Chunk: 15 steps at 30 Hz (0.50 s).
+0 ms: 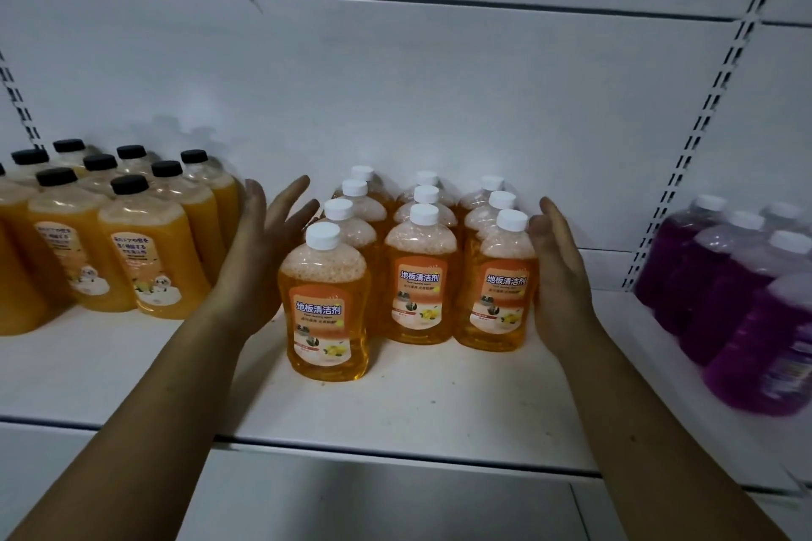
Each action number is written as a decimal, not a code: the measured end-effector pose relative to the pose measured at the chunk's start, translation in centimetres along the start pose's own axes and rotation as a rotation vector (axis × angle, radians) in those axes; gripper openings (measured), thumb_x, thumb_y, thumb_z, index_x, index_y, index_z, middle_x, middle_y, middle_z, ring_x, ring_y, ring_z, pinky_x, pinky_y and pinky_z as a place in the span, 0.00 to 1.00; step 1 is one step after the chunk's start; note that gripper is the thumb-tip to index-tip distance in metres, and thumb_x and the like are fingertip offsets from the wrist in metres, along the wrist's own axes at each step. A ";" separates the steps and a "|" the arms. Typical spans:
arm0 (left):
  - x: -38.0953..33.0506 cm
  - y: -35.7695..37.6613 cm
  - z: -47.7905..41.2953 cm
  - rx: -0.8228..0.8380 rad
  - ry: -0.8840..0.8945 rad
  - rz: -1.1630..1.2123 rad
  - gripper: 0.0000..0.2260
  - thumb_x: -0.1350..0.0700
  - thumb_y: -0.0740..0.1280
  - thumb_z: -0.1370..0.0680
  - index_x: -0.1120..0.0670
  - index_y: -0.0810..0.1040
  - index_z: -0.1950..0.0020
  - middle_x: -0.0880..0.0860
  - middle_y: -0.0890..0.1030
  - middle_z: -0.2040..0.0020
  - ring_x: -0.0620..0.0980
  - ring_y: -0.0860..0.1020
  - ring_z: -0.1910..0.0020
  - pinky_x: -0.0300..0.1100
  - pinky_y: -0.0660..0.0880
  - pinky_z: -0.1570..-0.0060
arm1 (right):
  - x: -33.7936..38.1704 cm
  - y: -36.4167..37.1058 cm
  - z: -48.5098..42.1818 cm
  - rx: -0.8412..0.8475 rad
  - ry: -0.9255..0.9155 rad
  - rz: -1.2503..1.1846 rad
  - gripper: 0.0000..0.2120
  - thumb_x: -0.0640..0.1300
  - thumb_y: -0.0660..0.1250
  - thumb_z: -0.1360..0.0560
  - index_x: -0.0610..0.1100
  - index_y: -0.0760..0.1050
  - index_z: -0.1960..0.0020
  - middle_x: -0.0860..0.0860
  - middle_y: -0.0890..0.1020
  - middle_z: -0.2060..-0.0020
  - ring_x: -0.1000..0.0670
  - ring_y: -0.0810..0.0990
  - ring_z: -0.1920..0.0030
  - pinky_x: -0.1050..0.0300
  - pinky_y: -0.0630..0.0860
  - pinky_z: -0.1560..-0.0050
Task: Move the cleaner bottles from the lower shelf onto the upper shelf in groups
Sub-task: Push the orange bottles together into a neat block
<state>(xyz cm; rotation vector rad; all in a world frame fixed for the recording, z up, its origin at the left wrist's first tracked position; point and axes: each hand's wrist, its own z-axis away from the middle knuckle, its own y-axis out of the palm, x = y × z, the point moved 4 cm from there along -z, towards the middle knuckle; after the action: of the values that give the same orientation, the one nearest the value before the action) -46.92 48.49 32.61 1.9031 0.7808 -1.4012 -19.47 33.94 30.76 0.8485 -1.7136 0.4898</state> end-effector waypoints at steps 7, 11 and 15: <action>3.1 -1.0 3.3 0.172 0.013 -0.389 0.59 0.45 0.87 0.41 0.29 0.53 0.20 0.35 0.75 0.28 0.44 0.78 0.31 0.46 0.81 0.39 | -0.4 -1.0 0.7 0.261 -0.005 0.406 0.65 0.54 0.86 0.43 0.63 0.49 0.17 0.63 0.68 0.26 0.53 0.74 0.31 0.47 0.80 0.37; 4.1 -0.9 3.4 0.155 0.037 -0.486 0.59 0.50 0.87 0.38 0.38 0.53 0.17 0.40 0.74 0.26 0.44 0.77 0.30 0.46 0.79 0.35 | -3.8 -1.8 1.1 0.391 0.067 0.489 0.58 0.54 0.89 0.47 0.59 0.62 0.23 0.61 0.81 0.34 0.57 0.82 0.36 0.46 0.80 0.34; 3.9 -0.9 2.6 0.132 0.101 -0.544 0.59 0.46 0.87 0.37 0.36 0.50 0.18 0.38 0.72 0.25 0.42 0.75 0.29 0.47 0.78 0.33 | -4.4 -2.1 0.9 0.406 0.078 0.502 0.54 0.52 0.88 0.46 0.59 0.66 0.25 0.61 0.83 0.37 0.56 0.83 0.37 0.44 0.80 0.33</action>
<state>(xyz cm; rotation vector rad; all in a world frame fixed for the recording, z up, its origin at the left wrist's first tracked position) -48.15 47.36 28.08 1.9561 1.3601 -1.7155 -17.88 33.26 26.08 0.6572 -1.7791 1.2252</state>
